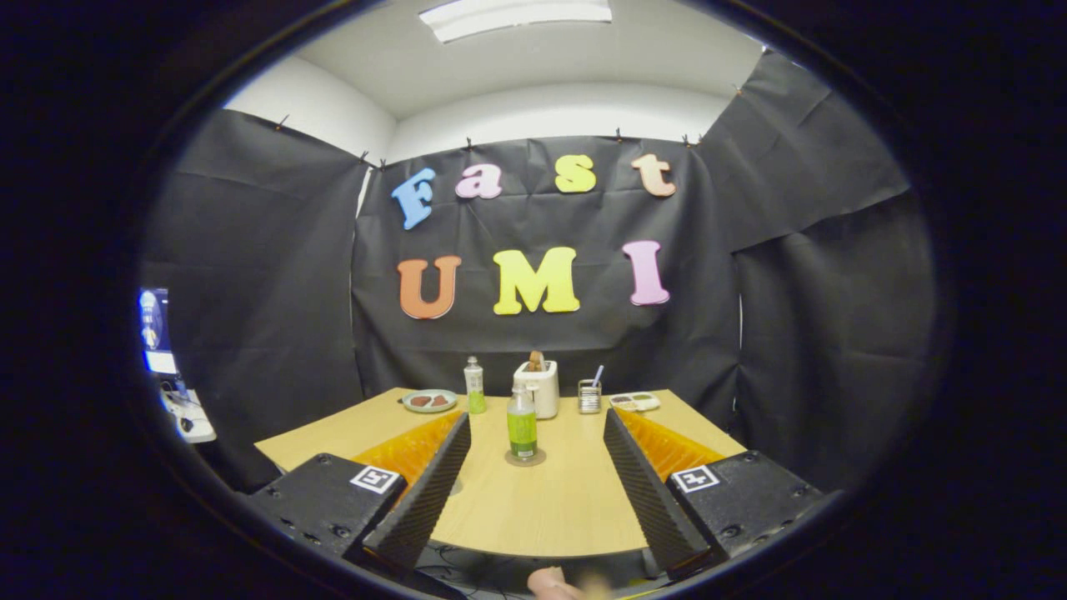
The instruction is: Take the bottle from table, then pour the juice into the cup, finally place the bottle on the coaster
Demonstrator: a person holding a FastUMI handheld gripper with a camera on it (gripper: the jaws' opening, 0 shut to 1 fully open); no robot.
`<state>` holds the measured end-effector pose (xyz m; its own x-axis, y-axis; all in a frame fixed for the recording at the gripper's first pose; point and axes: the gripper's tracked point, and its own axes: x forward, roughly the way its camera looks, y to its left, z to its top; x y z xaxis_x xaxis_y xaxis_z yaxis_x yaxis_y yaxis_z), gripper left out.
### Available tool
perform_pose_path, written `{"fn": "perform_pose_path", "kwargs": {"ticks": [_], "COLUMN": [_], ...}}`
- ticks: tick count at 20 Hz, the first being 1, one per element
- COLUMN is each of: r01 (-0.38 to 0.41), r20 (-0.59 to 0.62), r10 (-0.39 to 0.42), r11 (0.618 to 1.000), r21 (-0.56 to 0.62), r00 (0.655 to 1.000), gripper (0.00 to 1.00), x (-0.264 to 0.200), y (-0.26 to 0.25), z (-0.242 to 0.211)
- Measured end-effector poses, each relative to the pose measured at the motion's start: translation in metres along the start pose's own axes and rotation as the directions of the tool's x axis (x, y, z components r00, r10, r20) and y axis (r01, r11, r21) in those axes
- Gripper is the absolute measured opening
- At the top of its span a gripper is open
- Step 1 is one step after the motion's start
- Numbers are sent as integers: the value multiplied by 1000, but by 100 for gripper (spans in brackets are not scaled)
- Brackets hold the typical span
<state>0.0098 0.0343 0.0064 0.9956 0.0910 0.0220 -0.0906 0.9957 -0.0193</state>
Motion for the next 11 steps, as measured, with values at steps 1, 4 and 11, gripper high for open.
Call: {"fn": "perform_pose_path", "kwargs": {"ticks": [1,4,11], "r01": [5,19,0], "r20": [6,4,-9], "r10": [-5,-19,0], "r11": [1000,1000,1000], "r21": [-1,8,-7], "r00": [1000,1000,1000], "gripper": [100,100,100], "x": [-3,-11,-19], "y": [-4,-15,-10], "z": [1,-8,-22]}}
